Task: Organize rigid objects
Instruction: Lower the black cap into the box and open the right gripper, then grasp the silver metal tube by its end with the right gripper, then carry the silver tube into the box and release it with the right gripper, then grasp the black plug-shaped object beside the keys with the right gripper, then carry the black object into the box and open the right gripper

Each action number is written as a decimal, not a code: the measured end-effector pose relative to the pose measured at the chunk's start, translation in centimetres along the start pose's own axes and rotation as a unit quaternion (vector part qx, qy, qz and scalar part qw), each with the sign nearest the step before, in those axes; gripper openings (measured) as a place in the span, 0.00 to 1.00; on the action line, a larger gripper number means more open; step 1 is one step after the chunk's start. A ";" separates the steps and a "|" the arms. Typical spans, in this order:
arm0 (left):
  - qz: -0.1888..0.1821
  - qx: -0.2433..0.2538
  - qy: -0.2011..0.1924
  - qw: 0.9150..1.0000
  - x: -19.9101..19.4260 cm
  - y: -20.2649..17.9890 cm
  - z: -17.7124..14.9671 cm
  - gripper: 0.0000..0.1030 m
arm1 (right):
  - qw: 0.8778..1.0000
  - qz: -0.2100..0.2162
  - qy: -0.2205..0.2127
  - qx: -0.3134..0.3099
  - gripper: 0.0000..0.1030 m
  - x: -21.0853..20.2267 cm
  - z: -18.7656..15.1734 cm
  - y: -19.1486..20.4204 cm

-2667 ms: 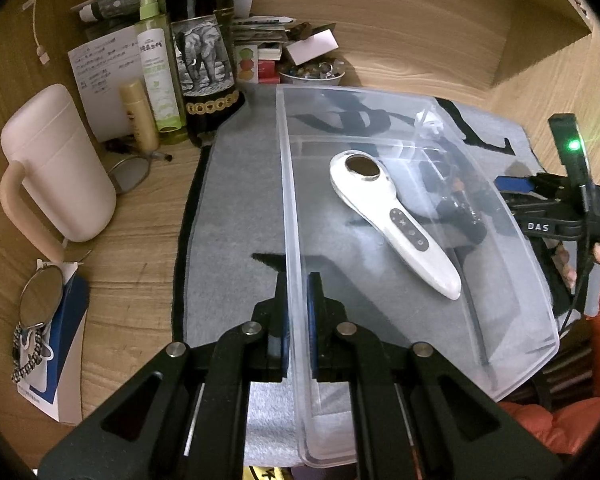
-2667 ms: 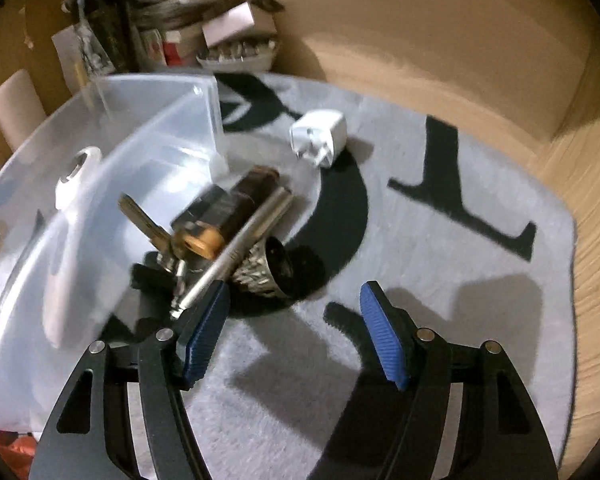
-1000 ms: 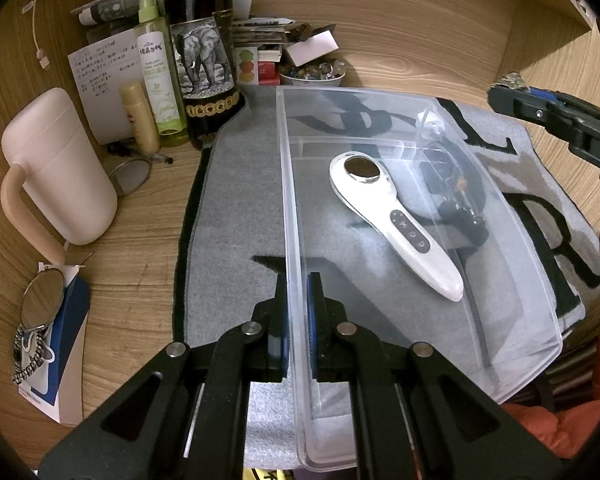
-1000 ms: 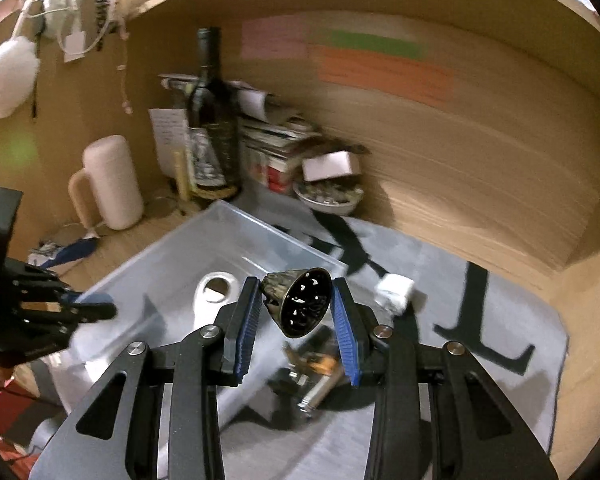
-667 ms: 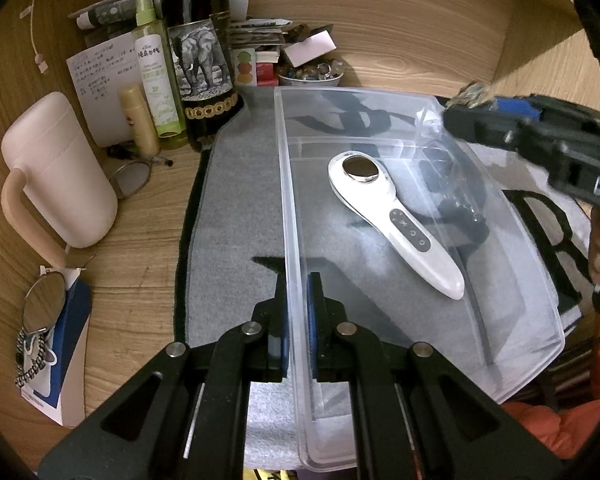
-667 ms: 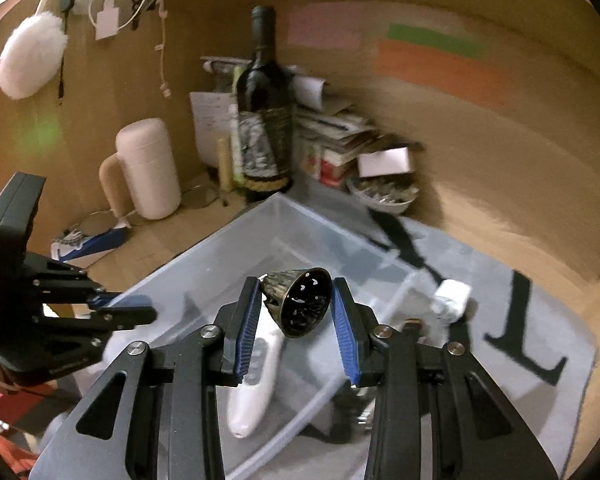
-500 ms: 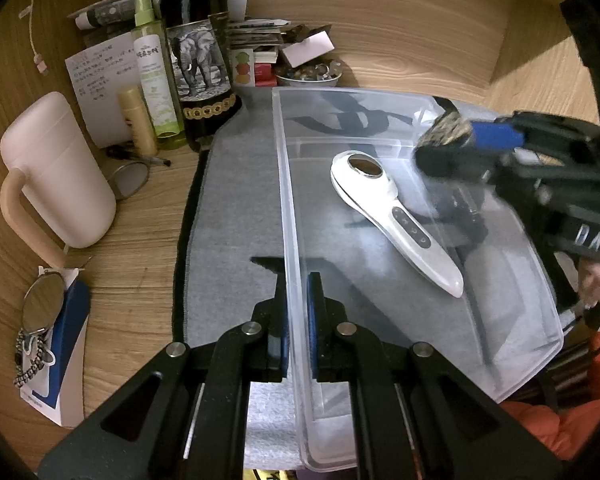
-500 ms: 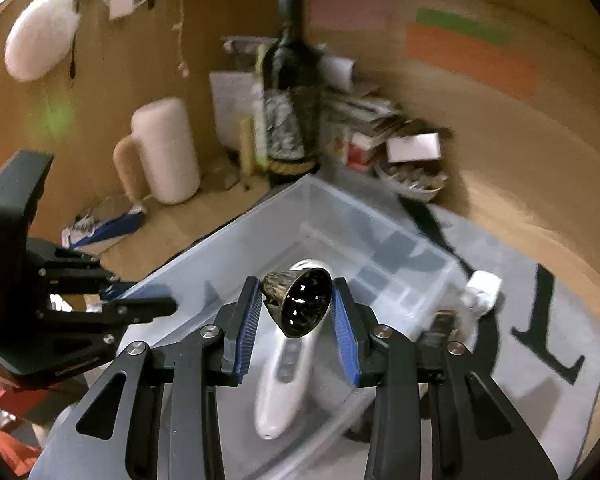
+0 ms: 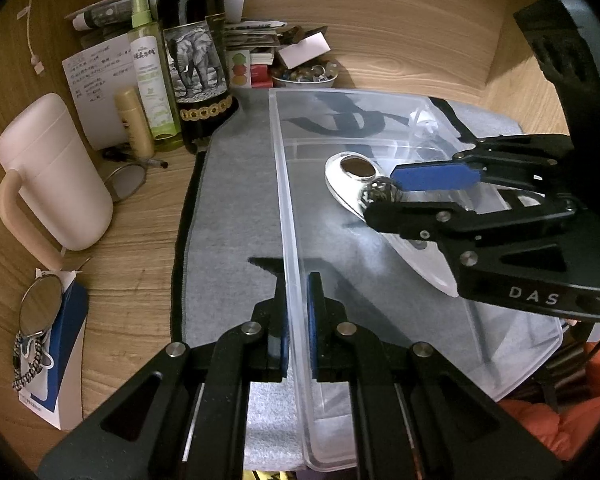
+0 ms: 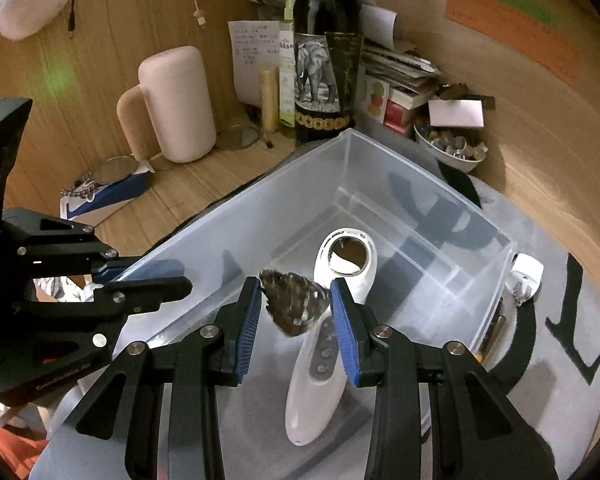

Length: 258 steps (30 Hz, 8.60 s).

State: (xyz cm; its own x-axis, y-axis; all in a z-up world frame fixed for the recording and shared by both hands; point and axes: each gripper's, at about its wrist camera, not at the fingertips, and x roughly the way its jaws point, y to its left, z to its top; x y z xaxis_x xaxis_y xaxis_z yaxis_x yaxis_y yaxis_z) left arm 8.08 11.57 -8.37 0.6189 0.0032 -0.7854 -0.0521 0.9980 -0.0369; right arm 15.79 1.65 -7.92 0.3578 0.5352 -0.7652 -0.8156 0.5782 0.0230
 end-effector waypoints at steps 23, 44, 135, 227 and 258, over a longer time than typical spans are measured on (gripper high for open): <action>0.004 0.000 0.002 1.000 0.1 0.0 0.0 0.06 | 0.994 -0.065 -0.078 0.033 0.51 -5.8 0.1 -4.1; 0.012 -0.001 0.007 1.000 0.2 0.0 0.0 0.06 | 0.986 -0.101 0.007 0.135 0.51 -2.5 -6.3 -12.2; -0.001 0.006 0.008 1.000 0.6 -0.2 0.0 0.06 | 0.999 0.001 0.044 -0.015 0.14 1.7 0.6 -1.1; 0.010 0.006 0.016 1.000 0.9 -0.1 0.1 0.06 | 0.985 -0.127 -0.082 0.080 0.16 -9.7 -5.5 -9.0; 0.008 0.007 0.015 1.000 0.9 -0.5 0.3 0.06 | 1.000 0.010 -0.001 -0.011 0.16 0.1 0.4 -1.3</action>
State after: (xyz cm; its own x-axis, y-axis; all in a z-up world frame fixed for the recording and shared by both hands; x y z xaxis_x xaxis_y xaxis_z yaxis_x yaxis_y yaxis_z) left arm 8.90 11.10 -8.91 0.5947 0.0183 -0.8038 -0.0516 0.9985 -0.0155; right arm 17.04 1.20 -7.75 0.3425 0.5481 -0.7631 -0.8324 0.5536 0.0240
